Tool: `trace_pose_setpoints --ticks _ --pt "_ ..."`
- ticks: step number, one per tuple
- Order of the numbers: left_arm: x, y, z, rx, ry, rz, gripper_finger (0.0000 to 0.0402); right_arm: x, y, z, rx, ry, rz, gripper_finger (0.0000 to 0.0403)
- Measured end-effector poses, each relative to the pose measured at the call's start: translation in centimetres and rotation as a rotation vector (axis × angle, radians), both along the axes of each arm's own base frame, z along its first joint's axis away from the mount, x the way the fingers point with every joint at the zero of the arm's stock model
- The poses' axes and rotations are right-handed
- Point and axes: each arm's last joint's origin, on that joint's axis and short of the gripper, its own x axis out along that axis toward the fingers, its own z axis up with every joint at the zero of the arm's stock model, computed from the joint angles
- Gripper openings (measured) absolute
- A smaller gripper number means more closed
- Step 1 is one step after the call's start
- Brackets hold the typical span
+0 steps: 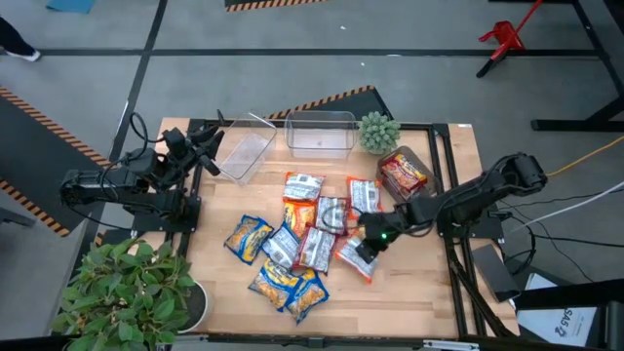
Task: Sort Maruchan noodles
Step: Put the orange noodle pack into the right transparent bin
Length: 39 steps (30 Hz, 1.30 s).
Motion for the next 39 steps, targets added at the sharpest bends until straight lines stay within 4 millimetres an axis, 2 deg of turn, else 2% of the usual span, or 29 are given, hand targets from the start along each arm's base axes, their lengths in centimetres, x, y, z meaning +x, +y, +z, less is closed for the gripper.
trace_pose_setpoints --ticks 4,8,13,18,23,29,33,39 --pt "0.0 0.0 0.0 0.000 0.000 -0.001 0.0127 2.1 -2.1 3.2 -0.057 -0.084 0.021 0.0006" --pt "0.0 0.0 0.0 0.000 0.000 -0.001 0.0127 3.5 -5.5 6.7 -0.201 -0.131 0.018 0.0002" --pt "0.0 0.0 0.0 0.001 0.000 -0.005 0.0127 4.2 -11.7 10.8 -0.382 -0.214 -0.097 0.0002" --pt "0.0 0.0 0.0 0.002 0.002 -0.001 0.0127 3.7 -18.3 13.0 -0.515 -0.240 -0.338 0.0002" --pt "0.0 0.0 0.0 0.002 0.002 0.000 0.0127 3.8 -23.6 12.2 -0.533 -0.243 -0.543 0.0001" --pt "0.0 0.0 0.0 0.002 0.003 0.001 0.0127 5.4 -28.1 8.6 -0.454 -0.257 -0.711 0.0001" --pt "0.0 0.0 0.0 0.002 0.002 0.002 0.0127 5.7 -29.6 6.8 -0.402 -0.236 -0.807 0.0001" --pt "0.0 0.0 0.0 0.002 0.002 0.004 0.0127 5.9 -29.7 5.9 -0.371 -0.204 -0.840 0.0001"
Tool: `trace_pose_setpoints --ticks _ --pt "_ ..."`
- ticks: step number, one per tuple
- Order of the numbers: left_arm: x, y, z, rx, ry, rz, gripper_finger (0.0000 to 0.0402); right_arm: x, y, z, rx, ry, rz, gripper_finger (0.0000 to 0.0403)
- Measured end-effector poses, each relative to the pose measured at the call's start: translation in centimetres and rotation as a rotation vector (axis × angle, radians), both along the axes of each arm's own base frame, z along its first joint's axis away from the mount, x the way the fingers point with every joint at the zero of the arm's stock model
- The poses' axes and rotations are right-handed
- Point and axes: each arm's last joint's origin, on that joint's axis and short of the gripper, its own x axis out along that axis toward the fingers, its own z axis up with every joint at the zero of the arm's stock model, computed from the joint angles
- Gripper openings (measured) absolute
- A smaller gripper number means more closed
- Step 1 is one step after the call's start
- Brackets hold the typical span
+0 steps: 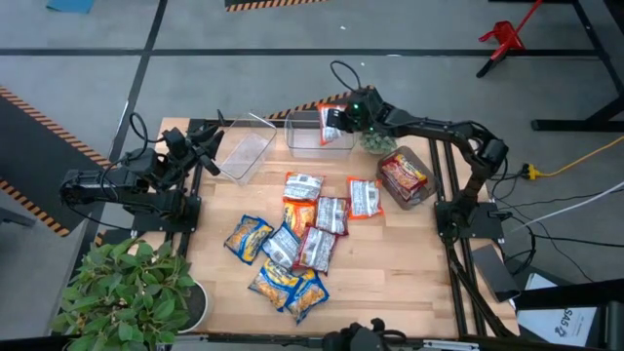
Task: Sort Maruchan noodles
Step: Put the orange noodle pack into the right transparent bin
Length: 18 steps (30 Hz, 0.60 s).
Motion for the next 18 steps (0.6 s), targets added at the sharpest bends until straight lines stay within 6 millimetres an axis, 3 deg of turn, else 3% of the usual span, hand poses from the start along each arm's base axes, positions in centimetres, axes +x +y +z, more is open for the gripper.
trace_pose_setpoints --ticks 4,14,18 --pt "0.0 0.0 0.0 0.000 0.000 0.000 0.0127 0.0 0.0 0.0 -0.008 0.006 0.001 0.0020" --pt "0.0 0.0 0.0 0.000 0.000 0.001 0.0127 -0.1 0.1 -0.1 0.003 0.023 0.010 0.0146" --pt "0.0 0.0 0.0 0.000 0.000 0.001 0.0127 -0.1 0.4 1.6 -0.021 -0.017 0.099 0.0163"
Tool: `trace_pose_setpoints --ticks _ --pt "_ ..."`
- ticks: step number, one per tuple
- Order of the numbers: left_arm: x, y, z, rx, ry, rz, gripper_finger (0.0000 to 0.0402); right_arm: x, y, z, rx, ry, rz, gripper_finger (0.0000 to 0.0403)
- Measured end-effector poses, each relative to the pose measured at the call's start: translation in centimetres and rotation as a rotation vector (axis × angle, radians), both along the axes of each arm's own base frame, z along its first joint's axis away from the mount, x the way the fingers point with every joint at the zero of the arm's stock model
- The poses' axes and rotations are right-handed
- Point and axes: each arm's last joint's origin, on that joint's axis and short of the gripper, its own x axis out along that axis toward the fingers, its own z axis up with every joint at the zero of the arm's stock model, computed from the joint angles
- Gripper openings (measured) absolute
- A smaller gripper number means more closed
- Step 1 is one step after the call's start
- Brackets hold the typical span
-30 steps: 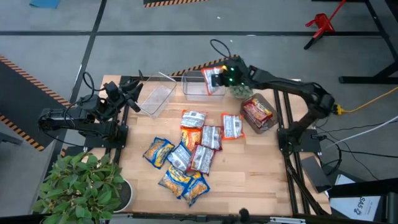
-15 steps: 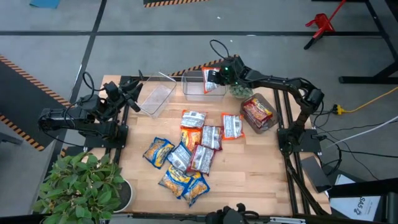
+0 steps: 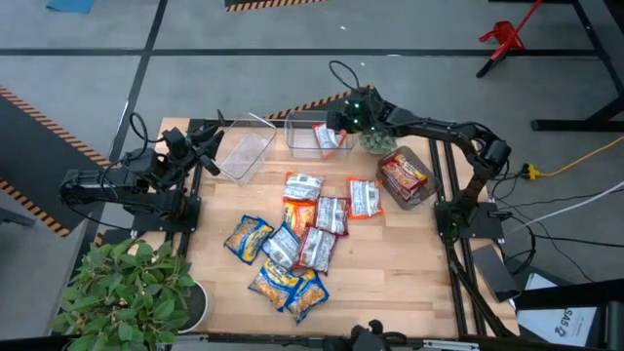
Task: Sort Maruchan noodles
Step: Put the orange noodle pack into the right transparent bin
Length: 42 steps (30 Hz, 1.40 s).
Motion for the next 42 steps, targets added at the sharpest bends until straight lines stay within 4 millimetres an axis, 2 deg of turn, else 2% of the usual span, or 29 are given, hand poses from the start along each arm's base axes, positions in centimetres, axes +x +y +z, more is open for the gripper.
trace_pose_setpoints --ticks 4,7,9,14,16,20,24,28,32,42 --pt "0.0 0.0 0.0 0.000 0.000 0.000 0.0127 0.2 2.5 2.6 -0.001 -0.018 0.265 0.0162" --pt "0.0 0.0 0.0 0.000 0.000 0.000 0.0127 -0.4 5.9 3.1 0.057 0.129 0.459 0.0155" --pt "0.0 0.0 0.0 0.000 0.000 0.000 0.0127 -1.3 8.1 2.8 0.081 0.291 0.550 0.0151" --pt "0.0 0.0 0.0 0.000 0.001 0.000 0.0127 -3.1 12.8 0.9 0.043 0.738 0.595 0.0159" --pt "0.0 0.0 0.0 0.000 0.000 0.000 0.0127 -3.5 14.3 0.1 0.070 0.809 0.613 0.0176" --pt "0.0 0.0 0.0 0.000 0.001 0.000 0.0127 -3.5 16.6 -1.9 0.156 0.812 0.530 0.0232" --pt "0.0 0.0 0.0 0.000 0.000 0.000 0.0127 -3.3 17.7 -3.8 0.187 0.760 0.396 0.0289" --pt "0.0 0.0 0.0 -0.001 0.000 0.000 0.0127 -3.8 18.2 -5.3 0.236 0.750 0.220 0.0320" --pt "0.0 0.0 0.0 -0.001 0.000 0.000 0.0127 -4.3 18.6 -6.3 0.251 0.743 0.071 0.0325" --pt "0.0 0.0 0.0 -0.003 -0.003 0.000 0.0127 -5.2 18.6 -9.1 0.308 0.667 -0.074 0.0321"
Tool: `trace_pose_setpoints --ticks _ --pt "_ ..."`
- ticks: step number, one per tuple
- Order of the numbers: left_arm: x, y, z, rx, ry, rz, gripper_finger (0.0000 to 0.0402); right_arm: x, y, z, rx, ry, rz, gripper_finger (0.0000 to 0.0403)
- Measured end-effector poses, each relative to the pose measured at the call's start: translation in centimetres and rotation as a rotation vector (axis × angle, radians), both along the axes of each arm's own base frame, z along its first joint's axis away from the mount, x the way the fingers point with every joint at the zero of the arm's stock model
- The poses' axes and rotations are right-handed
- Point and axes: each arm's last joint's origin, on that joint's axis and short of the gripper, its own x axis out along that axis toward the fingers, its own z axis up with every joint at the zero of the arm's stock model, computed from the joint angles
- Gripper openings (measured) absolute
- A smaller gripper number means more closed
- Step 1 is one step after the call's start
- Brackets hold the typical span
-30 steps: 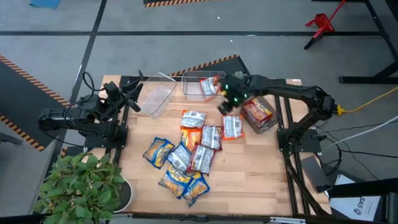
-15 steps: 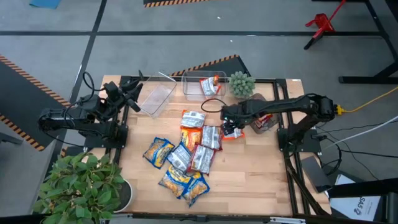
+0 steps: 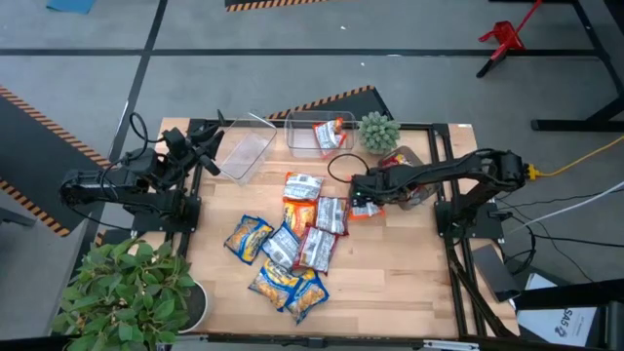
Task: Sort Maruchan noodles
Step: Put the orange noodle pack into the right transparent bin
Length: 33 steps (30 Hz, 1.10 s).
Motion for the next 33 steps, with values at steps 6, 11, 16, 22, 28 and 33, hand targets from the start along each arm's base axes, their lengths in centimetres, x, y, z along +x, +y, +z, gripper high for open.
trace_pose_setpoints --ticks 6,11,16,22,28,33 --pt "0.0 0.0 0.0 0.000 0.001 0.001 0.0127 0.0 0.0 -1.2 -0.011 -0.084 -0.027 0.0320" --pt "0.0 0.0 0.0 -0.003 0.001 0.018 0.0127 0.3 0.0 -1.4 -0.009 -0.138 -0.024 0.0278" --pt "0.0 0.0 0.0 -0.002 0.003 0.023 0.0127 0.6 0.0 -1.4 0.014 -0.164 -0.017 0.0183" --pt "0.0 0.0 0.0 -0.002 0.003 0.023 0.0127 0.9 0.1 -1.2 0.030 -0.203 -0.007 0.0086" --pt "0.0 0.0 0.0 -0.002 0.004 0.022 0.0127 1.9 0.0 0.2 0.046 -0.215 0.035 0.0039" --pt "0.0 0.0 0.0 -0.002 0.003 0.022 0.0127 3.3 -0.2 3.2 0.018 -0.218 0.120 0.0006"
